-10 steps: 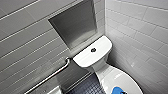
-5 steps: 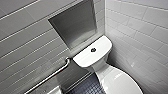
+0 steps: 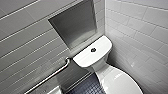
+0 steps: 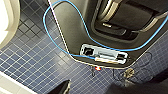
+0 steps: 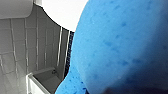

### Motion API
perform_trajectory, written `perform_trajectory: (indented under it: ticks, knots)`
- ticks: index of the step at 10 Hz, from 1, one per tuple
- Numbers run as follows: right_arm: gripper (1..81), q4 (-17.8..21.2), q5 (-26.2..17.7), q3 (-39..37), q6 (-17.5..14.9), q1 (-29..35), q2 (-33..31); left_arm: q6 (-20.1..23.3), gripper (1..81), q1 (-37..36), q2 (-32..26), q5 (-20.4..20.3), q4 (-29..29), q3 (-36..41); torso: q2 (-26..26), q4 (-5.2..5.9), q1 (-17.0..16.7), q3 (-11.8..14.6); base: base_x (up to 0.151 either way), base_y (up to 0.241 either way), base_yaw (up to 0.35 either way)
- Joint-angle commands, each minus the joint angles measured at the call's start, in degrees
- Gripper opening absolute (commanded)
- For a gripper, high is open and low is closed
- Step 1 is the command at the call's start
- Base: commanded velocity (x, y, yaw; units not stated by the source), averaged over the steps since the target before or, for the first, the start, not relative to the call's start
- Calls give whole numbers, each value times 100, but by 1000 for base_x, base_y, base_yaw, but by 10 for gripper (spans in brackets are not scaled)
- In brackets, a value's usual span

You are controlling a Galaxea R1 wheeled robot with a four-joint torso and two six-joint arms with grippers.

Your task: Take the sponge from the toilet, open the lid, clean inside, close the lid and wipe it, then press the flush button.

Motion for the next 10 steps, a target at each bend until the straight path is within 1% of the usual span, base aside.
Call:
perform_trajectory:
  ticks: [1, 2, 3, 5, 6, 7, 8, 9, 10]
  knots:
    - [10, -640, -940, -1372, 861, 254, -56, -1, 811, 163, -130, 500, -59, -36, 0, 0, 0, 0, 0, 0, 0]
    - [10, -675, -1511, -1793, 1107, 394, 5, -1, 811, 171, -130, 500, -59, -36, 0, 0, 0, 0, 0, 0, 0]
    - [10, -702, -1712, -2117, 1247, 535, 84, -1, 811, 172, -138, 509, -59, -36, 0, 0, 0, 0, 0, 0, 0]
    - [10, -684, -2230, -2435, 1256, 851, 155, -1, 811, 172, -130, 500, -59, -36, 0, 0, 0, 0, 0, 0, 0]
    - [10, -667, -2459, -2426, 1256, 1027, 138, -1, 811, 172, -130, 500, -59, -36, 0, 0, 0, 0, 0, 0, 0]
    - [10, -649, -2548, -2339, 1265, 1045, 93, -1, 811, 172, -130, 500, -59, -36, 0, 0, 0, 0, 0, 0, 0]
    - [10, -719, -2470, -2052, 1247, 932, -37, -1, 811, 163, -130, 500, -59, -36, 0, 0, 0, 0, 0, 0, 0]
    - [10, -825, -2109, -1644, 1239, 730, -223, -1, 811, 172, -130, 492, -59, -36, 0, 0, 0, 0, 0, 0, 0]
    - [10, -1148, -1426, -1129, 1256, 519, -450, -1, 811, 172, -112, 492, -59, -36, 0, 0, 0, 0, 0, 0, 0]
